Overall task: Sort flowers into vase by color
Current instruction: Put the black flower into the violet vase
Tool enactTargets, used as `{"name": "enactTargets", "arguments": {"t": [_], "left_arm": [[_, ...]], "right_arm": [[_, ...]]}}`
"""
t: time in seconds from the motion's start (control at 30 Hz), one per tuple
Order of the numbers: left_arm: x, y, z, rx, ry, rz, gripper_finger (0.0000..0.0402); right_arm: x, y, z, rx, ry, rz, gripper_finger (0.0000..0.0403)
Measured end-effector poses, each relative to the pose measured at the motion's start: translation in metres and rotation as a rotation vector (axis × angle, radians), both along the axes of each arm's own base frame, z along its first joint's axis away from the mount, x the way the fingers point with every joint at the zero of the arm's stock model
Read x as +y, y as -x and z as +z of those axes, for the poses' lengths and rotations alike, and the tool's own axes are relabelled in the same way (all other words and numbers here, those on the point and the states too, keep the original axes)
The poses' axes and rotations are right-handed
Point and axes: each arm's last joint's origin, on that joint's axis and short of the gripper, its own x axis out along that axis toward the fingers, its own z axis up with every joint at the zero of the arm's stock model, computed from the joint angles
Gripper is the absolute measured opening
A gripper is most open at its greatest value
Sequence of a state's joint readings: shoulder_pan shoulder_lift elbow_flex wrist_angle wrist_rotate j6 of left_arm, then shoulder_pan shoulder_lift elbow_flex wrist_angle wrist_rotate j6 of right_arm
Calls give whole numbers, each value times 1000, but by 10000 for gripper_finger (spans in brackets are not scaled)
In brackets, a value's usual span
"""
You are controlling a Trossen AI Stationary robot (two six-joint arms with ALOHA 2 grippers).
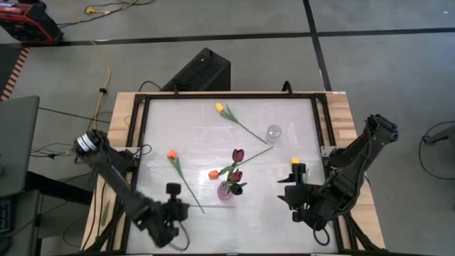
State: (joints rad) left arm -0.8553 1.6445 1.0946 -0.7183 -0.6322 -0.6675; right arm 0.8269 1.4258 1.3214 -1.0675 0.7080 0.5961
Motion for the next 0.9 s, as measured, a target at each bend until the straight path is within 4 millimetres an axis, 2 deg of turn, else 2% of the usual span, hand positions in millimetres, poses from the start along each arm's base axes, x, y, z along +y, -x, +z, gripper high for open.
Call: {"name": "enactTargets", "arguments": {"t": [0.27,0.43,0.6,0.67,0.77,0.9], "left_arm": [[38,-1,60,-102,177,6,0],[55,10,92,-88,336,-155,0],[69,18,133,-340,349,-325,0],[76,19,151,-472,353,-359,0],[95,18,176,-677,371,-251,0],[127,11,190,-801,361,-90,0]], "right_arm": [[-3,1,21,31,55,74,255],[-8,5,34,58,83,91,255],[-9,4,41,78,179,203,255],[-10,2,43,85,258,262,255],[-15,-1,50,75,457,331,255],[-26,-9,59,90,873,349,255]]}}
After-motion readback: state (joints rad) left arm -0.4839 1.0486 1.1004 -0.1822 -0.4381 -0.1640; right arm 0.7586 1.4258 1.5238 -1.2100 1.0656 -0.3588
